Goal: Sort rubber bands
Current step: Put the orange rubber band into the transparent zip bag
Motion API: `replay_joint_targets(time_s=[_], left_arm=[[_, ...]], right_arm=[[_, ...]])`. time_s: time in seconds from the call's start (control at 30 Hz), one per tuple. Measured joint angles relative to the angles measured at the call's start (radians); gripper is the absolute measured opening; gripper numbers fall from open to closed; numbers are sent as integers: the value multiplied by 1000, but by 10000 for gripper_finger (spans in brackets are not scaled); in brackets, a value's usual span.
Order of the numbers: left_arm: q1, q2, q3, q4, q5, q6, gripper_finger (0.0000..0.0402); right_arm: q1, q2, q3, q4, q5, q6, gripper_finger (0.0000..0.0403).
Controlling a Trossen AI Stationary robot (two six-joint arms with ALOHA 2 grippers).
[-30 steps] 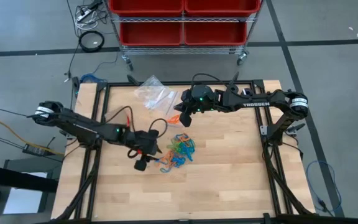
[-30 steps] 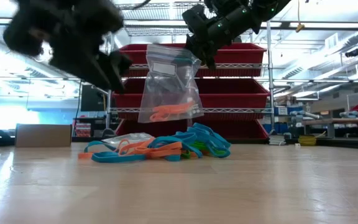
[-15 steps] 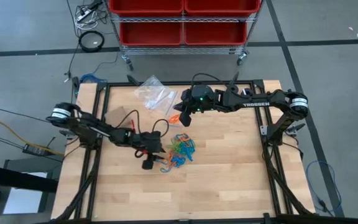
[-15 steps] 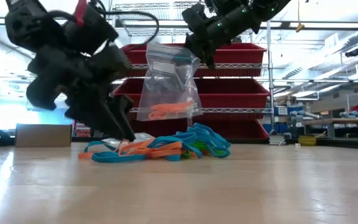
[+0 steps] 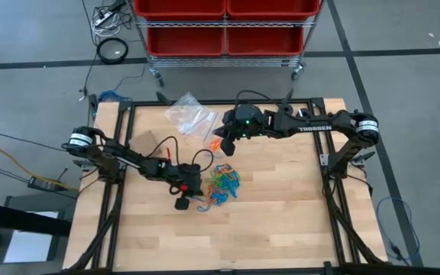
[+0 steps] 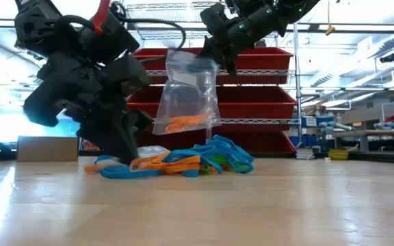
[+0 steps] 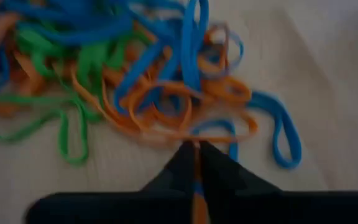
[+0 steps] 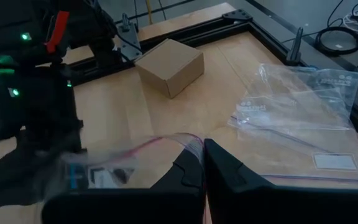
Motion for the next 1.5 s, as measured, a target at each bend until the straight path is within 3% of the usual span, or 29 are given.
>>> replay_joint_targets(time_s=[0.33,0.67,0.97,1.27,1.5], left_arm=[[0,-63,123,-256,-9,105,3],[0,-234,324,-515,-151,231,1],[-2,-313,389,-554,-322,320,1],[-3,-315,499,-580,-407,404,0],[-3,-313,558,-723,-428,418,0]], right_arm=[[0,0,0,0,3,-5,0],[0,0,0,-8,3,-6,0],[7,0,0,-10,-2,-16,0],[7,0,0,-16,-1,-16,0],[7,0,0,-55,0,-15,0]])
